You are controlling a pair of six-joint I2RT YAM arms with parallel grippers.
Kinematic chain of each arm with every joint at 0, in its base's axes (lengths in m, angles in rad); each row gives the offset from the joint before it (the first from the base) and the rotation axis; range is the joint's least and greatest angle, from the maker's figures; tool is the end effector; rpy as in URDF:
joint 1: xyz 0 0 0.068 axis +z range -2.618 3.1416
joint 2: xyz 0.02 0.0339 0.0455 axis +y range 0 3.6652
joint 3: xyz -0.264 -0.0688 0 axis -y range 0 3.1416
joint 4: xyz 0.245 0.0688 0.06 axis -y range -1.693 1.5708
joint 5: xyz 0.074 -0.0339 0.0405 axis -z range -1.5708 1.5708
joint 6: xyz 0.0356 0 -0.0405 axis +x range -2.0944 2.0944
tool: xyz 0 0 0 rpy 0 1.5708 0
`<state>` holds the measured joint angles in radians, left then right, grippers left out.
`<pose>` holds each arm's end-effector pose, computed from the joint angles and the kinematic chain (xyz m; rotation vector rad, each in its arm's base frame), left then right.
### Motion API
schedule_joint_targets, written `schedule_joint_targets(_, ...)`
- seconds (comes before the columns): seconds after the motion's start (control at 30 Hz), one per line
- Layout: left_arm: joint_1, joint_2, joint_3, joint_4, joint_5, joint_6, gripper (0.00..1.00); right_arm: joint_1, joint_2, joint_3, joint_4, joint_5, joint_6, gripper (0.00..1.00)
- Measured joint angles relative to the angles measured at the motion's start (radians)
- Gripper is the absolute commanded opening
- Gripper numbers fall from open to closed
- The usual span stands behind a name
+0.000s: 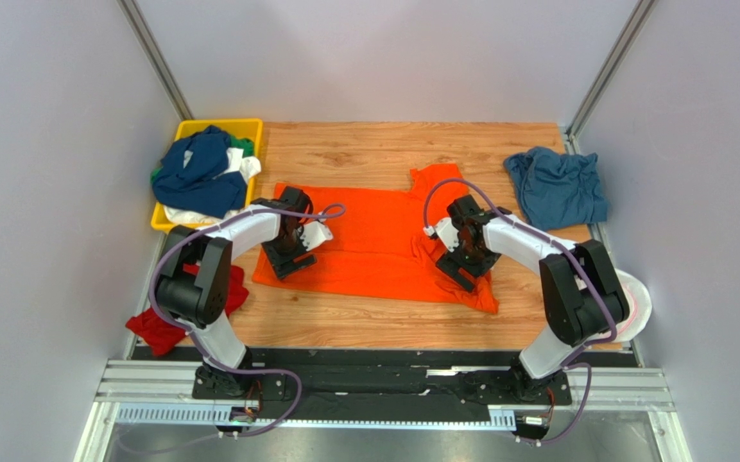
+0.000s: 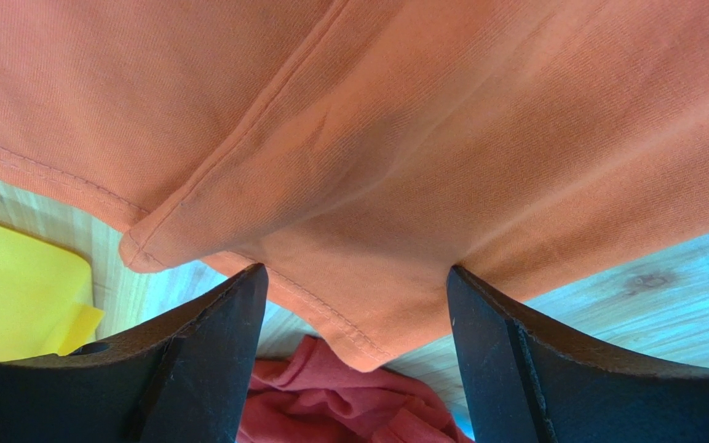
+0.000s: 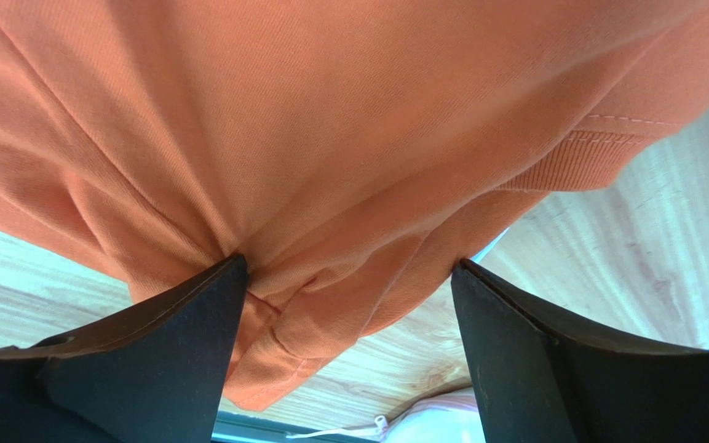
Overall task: Fold and stack the t-shirts
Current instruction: Fold the flattened tshirt in 1/3 of the way
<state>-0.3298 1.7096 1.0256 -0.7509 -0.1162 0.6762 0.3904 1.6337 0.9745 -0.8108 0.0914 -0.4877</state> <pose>0.2844 -0.0930 0.1583 1.4457 2.6524 0.2085 0.2583 0.1028 0.1655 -1.2867 2.7564 -0.1464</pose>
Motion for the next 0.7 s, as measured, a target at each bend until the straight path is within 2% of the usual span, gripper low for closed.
schedule_joint_targets(0.37,-0.018,-0.081,-0.094,-0.003,-0.009,-0.02,0.81,0.038,-0.09,-0.075,-0.016,-0.014,0.021,0.87)
schedule_joint_targets(0.7,-0.023,-0.215,-0.119,-0.061,0.033,-0.035,0.82,0.055,-0.182,-0.017,-0.103,-0.013,0.039,0.87)
